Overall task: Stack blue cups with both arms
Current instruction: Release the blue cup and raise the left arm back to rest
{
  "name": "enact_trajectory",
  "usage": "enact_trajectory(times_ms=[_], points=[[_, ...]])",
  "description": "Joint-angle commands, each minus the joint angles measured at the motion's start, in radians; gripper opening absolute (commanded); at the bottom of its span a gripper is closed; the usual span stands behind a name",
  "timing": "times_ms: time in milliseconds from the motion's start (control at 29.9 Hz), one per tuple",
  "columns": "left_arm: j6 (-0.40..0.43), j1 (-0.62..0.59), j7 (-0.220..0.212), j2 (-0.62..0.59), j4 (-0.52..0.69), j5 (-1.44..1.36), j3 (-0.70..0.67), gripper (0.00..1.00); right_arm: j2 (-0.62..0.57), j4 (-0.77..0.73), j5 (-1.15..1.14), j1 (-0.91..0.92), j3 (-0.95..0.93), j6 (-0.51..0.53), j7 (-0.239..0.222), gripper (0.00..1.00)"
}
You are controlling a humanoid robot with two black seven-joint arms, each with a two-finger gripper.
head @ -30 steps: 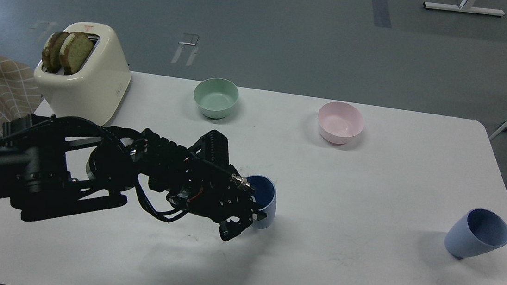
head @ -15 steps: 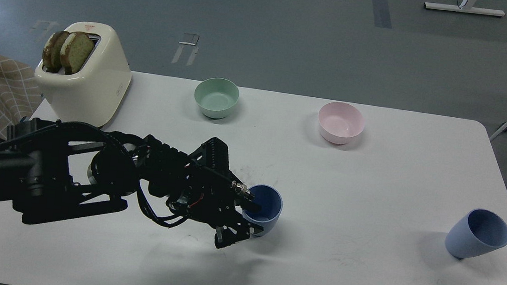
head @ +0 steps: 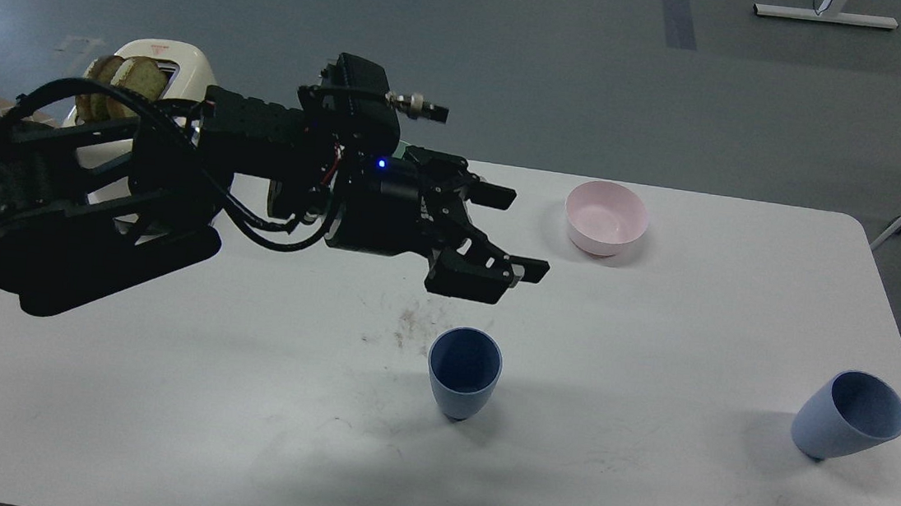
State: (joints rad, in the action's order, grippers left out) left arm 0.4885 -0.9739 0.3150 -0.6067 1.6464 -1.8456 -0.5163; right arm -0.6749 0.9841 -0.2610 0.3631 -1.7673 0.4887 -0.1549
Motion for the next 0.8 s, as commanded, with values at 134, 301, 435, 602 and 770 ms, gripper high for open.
enact_trajectory(times_ms=[134,301,435,602,770], points=[[0.000,0.122,-0.001,0.004,-0.201,0.237,-0.279,0.97,-0.075,0.114,-0.061,-0.027,0.002,0.000,0.000,1.00],[-0.063,0.214,0.001,0.005,-0.319,0.519,-0.440,0.97,-0.095,0.159,-0.177,-0.026,0.002,0.000,0.000,1.00],[-0.191,0.311,-0.001,0.013,-0.393,0.768,-0.540,0.97,-0.098,0.214,-0.263,-0.027,0.003,0.000,0.000,1.00],[-0.298,0.455,0.001,0.030,-0.421,0.982,-0.674,0.97,-0.100,0.339,-0.498,-0.027,0.003,0.000,0.000,1.00],[-0.298,0.514,-0.001,0.071,-0.470,1.091,-0.771,0.97,-0.118,0.482,-0.797,-0.055,0.012,0.000,0.002,1.00]])
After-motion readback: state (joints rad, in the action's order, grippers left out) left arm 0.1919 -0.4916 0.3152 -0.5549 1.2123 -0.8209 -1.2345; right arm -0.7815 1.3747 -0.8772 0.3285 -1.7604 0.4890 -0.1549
